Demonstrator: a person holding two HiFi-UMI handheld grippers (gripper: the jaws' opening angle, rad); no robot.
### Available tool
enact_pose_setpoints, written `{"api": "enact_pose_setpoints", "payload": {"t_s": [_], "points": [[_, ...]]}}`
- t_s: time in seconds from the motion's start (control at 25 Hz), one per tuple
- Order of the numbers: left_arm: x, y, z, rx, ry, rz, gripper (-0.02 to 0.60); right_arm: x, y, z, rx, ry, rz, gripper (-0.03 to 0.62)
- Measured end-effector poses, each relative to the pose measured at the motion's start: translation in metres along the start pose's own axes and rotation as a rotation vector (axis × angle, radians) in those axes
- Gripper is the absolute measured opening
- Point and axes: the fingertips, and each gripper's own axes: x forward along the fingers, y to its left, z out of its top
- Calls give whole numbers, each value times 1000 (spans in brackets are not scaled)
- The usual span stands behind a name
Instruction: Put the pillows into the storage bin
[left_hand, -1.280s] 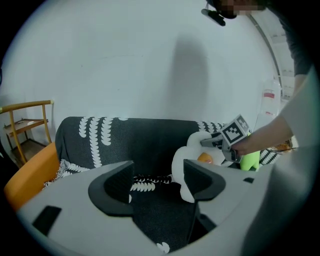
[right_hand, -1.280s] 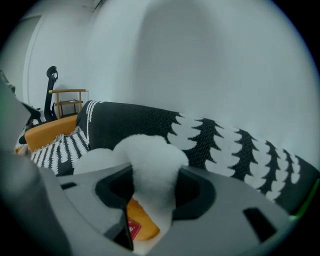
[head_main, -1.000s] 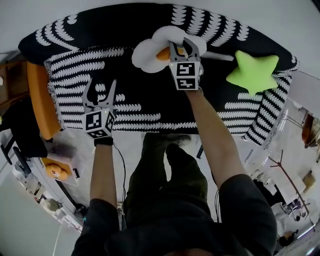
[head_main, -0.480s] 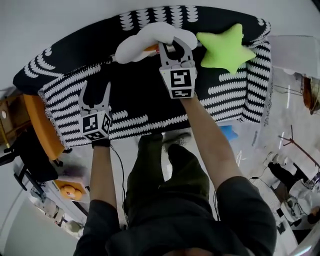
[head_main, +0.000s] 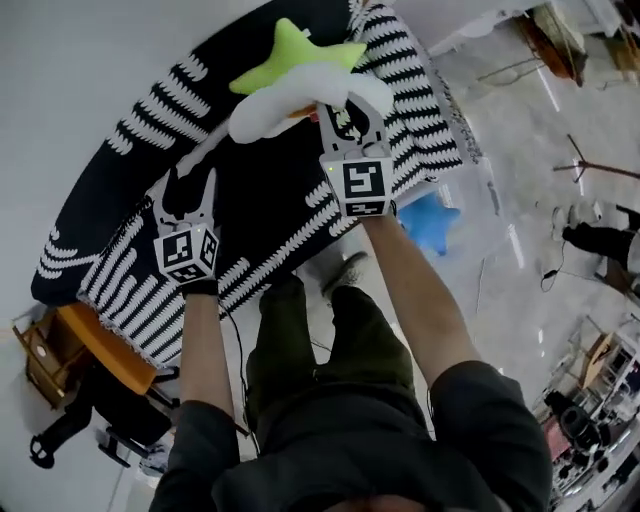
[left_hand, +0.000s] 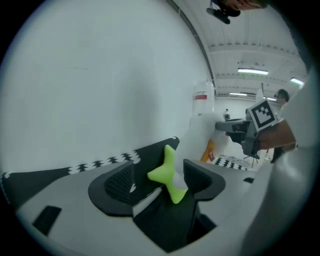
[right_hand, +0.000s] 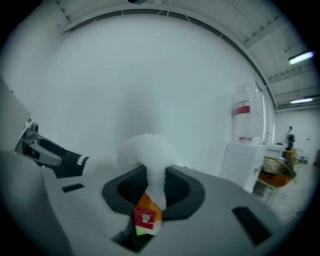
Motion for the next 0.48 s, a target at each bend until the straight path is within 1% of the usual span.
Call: {"api": "enact_pose_setpoints", "payload": {"t_s": [0.12, 0.24, 0.4, 0.48], "points": [[35, -90, 18, 52, -3, -140, 314, -66, -88, -19, 25, 20, -154, 80], [64, -184, 27, 109, -1, -290, 314, -142, -166, -45, 55, 42, -319, 80], [84, -307, 22, 169, 15, -433, 314, -247, -252, -87, 97, 67, -482, 80], [90, -371, 18, 206, 25, -517, 314, -306, -288, -110, 122, 87, -579, 80]]}}
